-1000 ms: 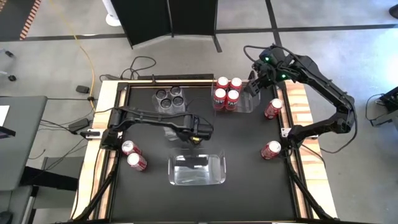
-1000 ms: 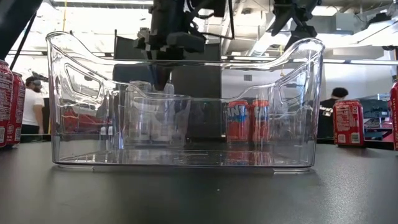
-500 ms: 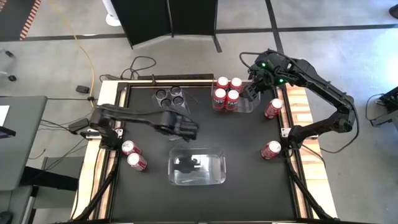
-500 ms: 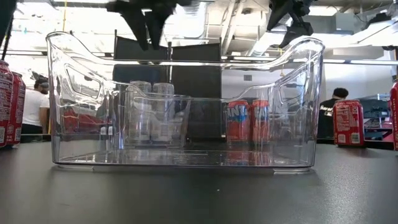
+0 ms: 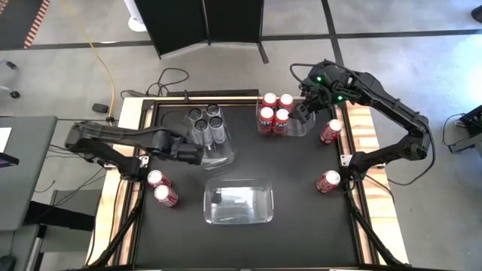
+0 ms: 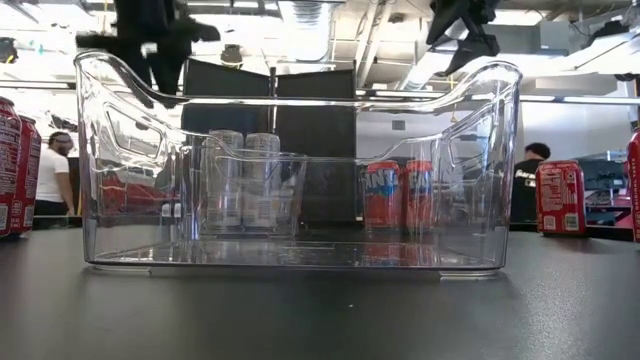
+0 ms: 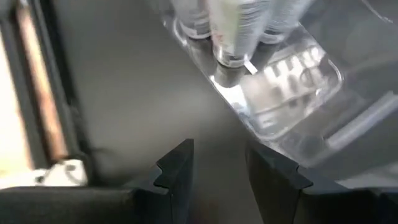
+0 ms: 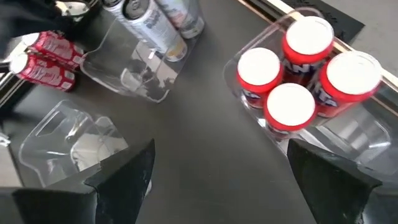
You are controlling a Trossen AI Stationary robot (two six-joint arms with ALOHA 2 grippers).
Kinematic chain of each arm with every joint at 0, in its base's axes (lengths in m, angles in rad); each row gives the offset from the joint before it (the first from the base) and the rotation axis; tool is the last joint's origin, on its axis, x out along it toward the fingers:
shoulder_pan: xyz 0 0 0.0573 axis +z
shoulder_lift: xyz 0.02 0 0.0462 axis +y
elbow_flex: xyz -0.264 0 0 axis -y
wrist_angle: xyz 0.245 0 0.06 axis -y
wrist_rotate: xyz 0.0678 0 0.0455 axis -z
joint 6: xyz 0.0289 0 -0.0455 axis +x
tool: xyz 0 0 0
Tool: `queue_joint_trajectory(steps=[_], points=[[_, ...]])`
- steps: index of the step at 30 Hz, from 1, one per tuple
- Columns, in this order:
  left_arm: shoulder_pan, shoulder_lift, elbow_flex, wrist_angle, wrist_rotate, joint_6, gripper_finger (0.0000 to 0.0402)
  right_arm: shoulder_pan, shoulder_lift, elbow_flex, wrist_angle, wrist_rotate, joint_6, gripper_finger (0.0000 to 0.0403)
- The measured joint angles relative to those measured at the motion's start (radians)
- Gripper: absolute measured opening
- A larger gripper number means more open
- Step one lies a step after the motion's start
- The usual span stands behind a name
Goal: Sort soda cans
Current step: Adjust the top left and top right transparent bin and align them on the table
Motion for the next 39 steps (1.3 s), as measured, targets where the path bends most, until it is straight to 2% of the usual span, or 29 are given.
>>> queue_joint_trajectory(steps=[4,8,15,21,28,35,39], points=[[0.09,-0.088,-0.183,0.207,0.057,-0.067,0.0141,0.0,0.0,0.0,0.026,-0.018,-0.015,0.0382],[0.176,-0.133,-0.283,0.327,0.092,-0.104,0.0141,-0.015,0.0,0.0,0.055,-0.024,-0.025,0.0382],[0.273,-0.112,-0.316,0.42,0.092,-0.003,0.0141,-0.059,0.002,0.0,0.054,-0.047,-0.054,0.0382],[0.303,-0.078,-0.319,0.518,0.095,0.084,0.0141,-0.07,0.002,0.0,0.036,-0.047,-0.071,0.0382],[0.31,-0.078,-0.335,0.493,0.096,0.03,0.0114,-0.07,0.002,0.0,0.032,-0.048,-0.081,0.0382],[0.287,-0.078,-0.444,0.661,0.119,-0.051,0.0088,-0.07,0.002,0.0,0.031,-0.048,-0.081,0.0382],[0.284,-0.078,-0.451,0.67,0.119,-0.051,0.0087,-0.074,0.002,0.0,0.033,-0.048,-0.08,0.0382]])
